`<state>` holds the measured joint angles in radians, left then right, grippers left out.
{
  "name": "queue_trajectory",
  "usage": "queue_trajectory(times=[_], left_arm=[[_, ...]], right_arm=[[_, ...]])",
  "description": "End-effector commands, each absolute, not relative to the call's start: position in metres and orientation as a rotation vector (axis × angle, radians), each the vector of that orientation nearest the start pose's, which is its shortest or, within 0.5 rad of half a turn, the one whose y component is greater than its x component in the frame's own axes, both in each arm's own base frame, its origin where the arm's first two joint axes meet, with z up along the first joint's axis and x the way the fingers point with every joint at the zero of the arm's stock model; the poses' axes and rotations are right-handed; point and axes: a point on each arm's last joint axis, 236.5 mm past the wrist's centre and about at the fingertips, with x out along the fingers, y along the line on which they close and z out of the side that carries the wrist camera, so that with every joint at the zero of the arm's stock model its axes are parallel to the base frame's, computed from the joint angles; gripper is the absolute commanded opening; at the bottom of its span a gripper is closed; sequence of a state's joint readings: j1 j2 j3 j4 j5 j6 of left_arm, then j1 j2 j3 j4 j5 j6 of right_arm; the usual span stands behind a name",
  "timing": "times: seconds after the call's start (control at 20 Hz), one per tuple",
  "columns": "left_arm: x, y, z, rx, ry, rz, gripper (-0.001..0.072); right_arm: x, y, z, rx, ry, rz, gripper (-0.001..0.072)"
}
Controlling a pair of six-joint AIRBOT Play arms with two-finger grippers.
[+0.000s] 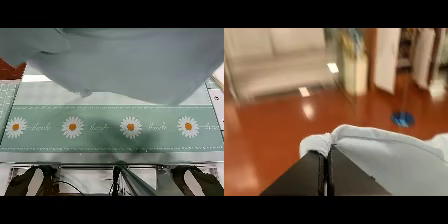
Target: Fold the shirts.
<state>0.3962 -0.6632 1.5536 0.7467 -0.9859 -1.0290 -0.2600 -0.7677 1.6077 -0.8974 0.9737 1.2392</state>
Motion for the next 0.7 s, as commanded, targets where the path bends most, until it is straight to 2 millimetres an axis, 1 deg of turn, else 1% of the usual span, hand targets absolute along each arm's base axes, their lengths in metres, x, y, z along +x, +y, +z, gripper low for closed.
queue_trajectory(times=[0.0, 0.1, 0.15, 0.2, 0.25, 0.3, 0.35, 0.4, 0.5, 0.55, 0.6, 0.65], left_arm=[[0.189, -0.054, 0.553, 0.149, -0.332, -0.148, 0.0026], [0.157, -0.066, 0.570, 0.182, -0.397, -0.140, 0.0026], [0.145, -0.070, 0.575, 0.180, -0.418, -0.137, 0.0026], [0.134, -0.072, 0.577, 0.173, -0.431, -0.125, 0.0026], [0.126, -0.073, 0.575, 0.164, -0.428, -0.114, 0.0026], [0.121, -0.073, 0.566, 0.154, -0.394, -0.104, 0.0025], [0.120, -0.072, 0.552, 0.146, -0.335, -0.095, 0.0025], [0.120, -0.071, 0.533, 0.149, -0.256, -0.081, 0.0025], [0.122, -0.057, 0.491, 0.183, -0.081, -0.023, 0.0025], [0.124, -0.049, 0.474, 0.179, -0.004, 0.003, 0.0025], [0.127, -0.040, 0.455, 0.178, 0.083, 0.025, 0.0026], [0.133, -0.034, 0.437, 0.169, 0.164, 0.028, 0.0025]], right_arm=[[0.253, 0.032, 0.540, 0.023, -0.166, 0.167, 0.0023], [0.235, 0.039, 0.557, 0.036, -0.198, 0.180, 0.0023], [0.227, 0.043, 0.558, 0.038, -0.191, 0.189, 0.0023], [0.221, 0.047, 0.556, 0.036, -0.168, 0.195, 0.0023], [0.216, 0.048, 0.549, 0.035, -0.126, 0.190, 0.0023], [0.213, 0.046, 0.536, 0.036, -0.066, 0.174, 0.0023], [0.211, 0.040, 0.518, 0.043, 0.020, 0.145, 0.0023], [0.209, 0.033, 0.496, 0.053, 0.114, 0.110, 0.0023], [0.202, 0.021, 0.451, 0.054, 0.306, 0.057, 0.0023], [0.199, 0.013, 0.432, 0.046, 0.390, 0.026, 0.0023], [0.196, 0.003, 0.412, 0.044, 0.482, -0.015, 0.0023], [0.196, -0.003, 0.394, 0.047, 0.568, -0.029, 0.0023]])
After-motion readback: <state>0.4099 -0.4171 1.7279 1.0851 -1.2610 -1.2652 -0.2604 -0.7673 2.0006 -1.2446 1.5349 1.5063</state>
